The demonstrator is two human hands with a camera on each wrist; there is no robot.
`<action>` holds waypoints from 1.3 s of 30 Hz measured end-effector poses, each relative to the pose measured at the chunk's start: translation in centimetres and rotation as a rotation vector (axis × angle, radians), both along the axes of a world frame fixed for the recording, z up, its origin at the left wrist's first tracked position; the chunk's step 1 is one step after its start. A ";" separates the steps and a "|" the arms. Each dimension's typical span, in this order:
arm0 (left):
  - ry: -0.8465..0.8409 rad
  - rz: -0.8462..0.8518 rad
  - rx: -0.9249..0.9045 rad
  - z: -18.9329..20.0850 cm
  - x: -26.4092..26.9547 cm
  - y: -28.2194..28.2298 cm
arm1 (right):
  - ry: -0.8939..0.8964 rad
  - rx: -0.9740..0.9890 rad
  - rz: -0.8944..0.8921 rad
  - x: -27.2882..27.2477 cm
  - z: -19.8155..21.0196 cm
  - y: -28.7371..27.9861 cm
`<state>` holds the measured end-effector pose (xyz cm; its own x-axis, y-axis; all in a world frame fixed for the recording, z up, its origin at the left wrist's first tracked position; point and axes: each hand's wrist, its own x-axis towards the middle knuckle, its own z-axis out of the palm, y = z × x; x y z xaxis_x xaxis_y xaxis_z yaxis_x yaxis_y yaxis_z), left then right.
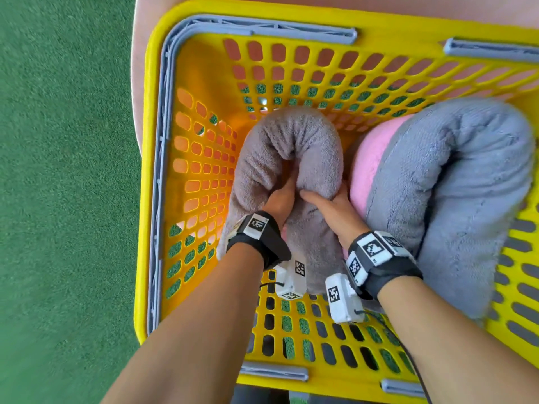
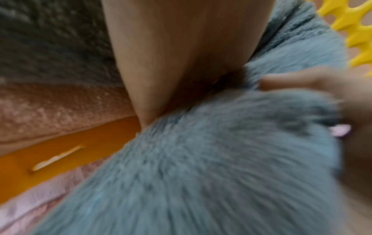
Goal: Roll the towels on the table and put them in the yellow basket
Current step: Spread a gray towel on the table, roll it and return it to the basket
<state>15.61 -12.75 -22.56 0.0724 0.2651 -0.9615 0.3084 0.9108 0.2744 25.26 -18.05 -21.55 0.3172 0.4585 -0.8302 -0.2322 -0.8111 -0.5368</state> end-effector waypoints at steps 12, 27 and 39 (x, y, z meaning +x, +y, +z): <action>0.675 -0.201 0.802 4.9 -2.7 1.0 | -0.539 0.106 0.202 -1.0 0.1 2.2; 0.520 -0.573 0.251 3.2 -6.5 1.7 | -0.358 -0.275 0.443 -0.2 2.1 0.9; 0.213 -0.649 0.581 11.0 1.8 -1.4 | -0.892 -0.081 0.297 9.4 16.0 -4.8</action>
<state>17.45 -14.13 -11.61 0.2127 0.6830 -0.6987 0.8116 0.2746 0.5156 34.68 -22.82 -5.58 0.7302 0.5740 -0.3705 0.4592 -0.8139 -0.3559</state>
